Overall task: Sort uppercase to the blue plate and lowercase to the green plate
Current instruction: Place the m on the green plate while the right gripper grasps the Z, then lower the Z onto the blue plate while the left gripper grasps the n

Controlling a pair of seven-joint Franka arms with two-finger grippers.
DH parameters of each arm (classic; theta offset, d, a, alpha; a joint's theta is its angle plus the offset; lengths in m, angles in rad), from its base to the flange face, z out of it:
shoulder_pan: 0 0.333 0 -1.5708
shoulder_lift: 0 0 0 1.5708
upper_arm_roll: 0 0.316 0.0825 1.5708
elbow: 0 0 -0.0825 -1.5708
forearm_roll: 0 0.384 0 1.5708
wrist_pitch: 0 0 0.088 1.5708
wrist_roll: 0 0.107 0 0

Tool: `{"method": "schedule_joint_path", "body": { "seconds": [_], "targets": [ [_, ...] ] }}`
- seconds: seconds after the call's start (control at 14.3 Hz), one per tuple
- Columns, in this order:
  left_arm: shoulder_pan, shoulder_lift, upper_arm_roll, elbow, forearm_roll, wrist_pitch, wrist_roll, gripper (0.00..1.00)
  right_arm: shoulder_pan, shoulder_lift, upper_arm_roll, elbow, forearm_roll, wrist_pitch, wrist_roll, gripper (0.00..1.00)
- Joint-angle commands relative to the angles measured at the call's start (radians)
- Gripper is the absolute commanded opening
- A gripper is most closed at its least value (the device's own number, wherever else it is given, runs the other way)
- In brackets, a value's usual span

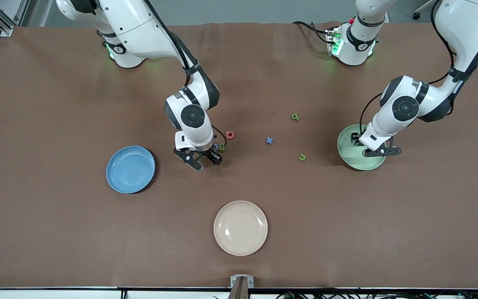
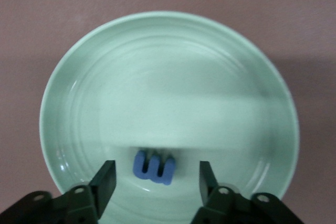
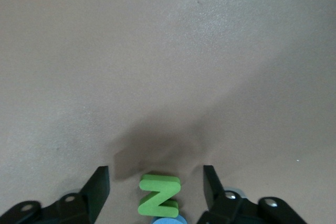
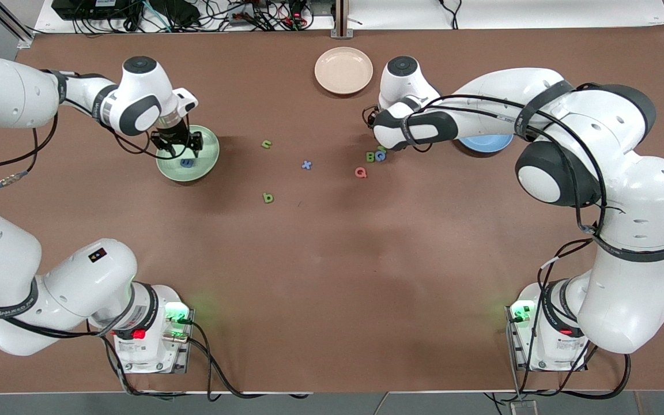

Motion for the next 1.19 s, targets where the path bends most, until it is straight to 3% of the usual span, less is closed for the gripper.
{"method": "schedule_joint_path", "body": {
  "seconds": [0.0, 0.21, 0.63, 0.77, 0.98, 1.12],
  "targets": [
    [0.012, -0.019, -0.077, 0.027, 0.012, -0.008, -0.02, 0.99, -0.007, 0.01, 0.006, 0.003, -0.006, 0.011, 0.019, 0.71],
    [-0.02, 0.002, -0.138, 0.089, -0.003, -0.037, -0.144, 0.99, -0.007, 0.01, 0.006, 0.001, -0.006, 0.008, 0.017, 0.59],
    [-0.249, 0.188, -0.12, 0.27, 0.012, -0.082, -0.566, 0.99, -0.007, 0.008, 0.006, 0.001, -0.005, -0.004, 0.015, 0.16],
    [-0.345, 0.213, -0.053, 0.31, 0.015, -0.082, -0.65, 0.99, -0.007, 0.008, 0.006, 0.001, -0.005, -0.004, 0.014, 0.04],
    [-0.547, 0.248, 0.12, 0.385, 0.014, -0.08, -0.729, 0.99, -0.037, 0.002, 0.006, 0.001, -0.006, -0.007, -0.017, 0.02],
    [-0.618, 0.265, 0.182, 0.418, 0.014, -0.08, -0.758, 0.99, -0.057, -0.007, 0.006, 0.007, -0.006, -0.064, -0.088, 0.02]
  ]
}}
